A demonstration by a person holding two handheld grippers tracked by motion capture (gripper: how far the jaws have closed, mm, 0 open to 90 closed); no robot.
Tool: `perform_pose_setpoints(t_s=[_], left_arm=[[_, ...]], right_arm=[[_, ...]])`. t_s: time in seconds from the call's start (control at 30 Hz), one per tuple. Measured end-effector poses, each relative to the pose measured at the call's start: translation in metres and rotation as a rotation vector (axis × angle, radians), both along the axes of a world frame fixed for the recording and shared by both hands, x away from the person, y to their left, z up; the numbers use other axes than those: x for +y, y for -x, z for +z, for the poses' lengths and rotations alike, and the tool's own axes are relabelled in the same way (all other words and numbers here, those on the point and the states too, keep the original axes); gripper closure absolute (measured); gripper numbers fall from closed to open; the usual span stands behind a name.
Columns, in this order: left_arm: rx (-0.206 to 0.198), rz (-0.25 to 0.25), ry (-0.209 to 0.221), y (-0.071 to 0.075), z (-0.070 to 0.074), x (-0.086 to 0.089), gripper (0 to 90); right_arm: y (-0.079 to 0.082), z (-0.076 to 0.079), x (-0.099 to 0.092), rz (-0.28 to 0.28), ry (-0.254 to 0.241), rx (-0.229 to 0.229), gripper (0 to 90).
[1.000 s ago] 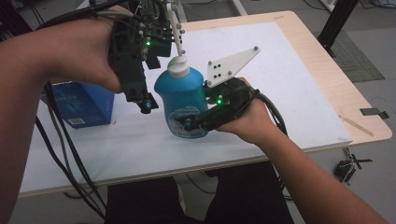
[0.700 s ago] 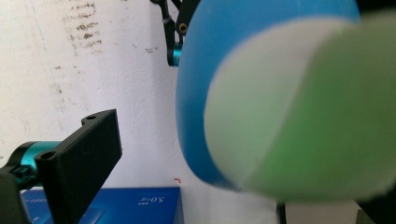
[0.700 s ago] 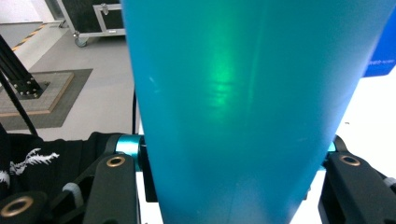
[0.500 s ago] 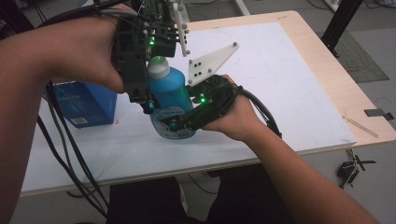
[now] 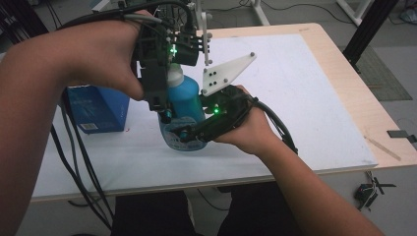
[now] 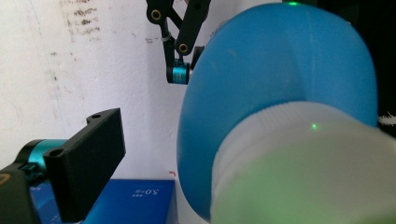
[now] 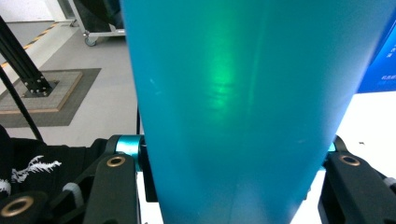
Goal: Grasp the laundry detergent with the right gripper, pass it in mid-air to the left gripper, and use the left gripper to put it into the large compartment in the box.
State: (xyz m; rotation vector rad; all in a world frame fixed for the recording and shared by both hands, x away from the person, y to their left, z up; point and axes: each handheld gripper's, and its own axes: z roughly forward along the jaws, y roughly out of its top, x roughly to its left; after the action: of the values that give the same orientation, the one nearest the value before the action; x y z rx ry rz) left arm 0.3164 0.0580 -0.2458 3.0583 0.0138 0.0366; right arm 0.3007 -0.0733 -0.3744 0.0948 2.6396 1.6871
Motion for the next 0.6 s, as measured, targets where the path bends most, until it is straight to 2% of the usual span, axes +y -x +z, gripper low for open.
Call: perform_pose_setpoints(t_s=[0.23,0.27,0.3,0.6], left_arm=[[-0.017,0.005,0.011,0.0013,0.0027,-0.0009,5.0],[-0.016,0.006,0.010,0.0016,0.0033,-0.0011,5.0],[-0.010,-0.003,0.014,0.0026,0.0039,-0.0020,10.4],[-0.006,-0.008,0.004,0.0038,0.0048,-0.0040,10.4]], right_arm=[[0.0004,0.0001,0.0001,0.013,-0.021,0.004,44.9],[0.0004,0.0001,0.0001,0.013,-0.021,0.004,44.9],[0.0004,0.0000,0.0004,0.016,-0.029,0.005,45.0],[0.0007,-0.0007,0.0010,0.025,-0.035,0.009,45.0]])
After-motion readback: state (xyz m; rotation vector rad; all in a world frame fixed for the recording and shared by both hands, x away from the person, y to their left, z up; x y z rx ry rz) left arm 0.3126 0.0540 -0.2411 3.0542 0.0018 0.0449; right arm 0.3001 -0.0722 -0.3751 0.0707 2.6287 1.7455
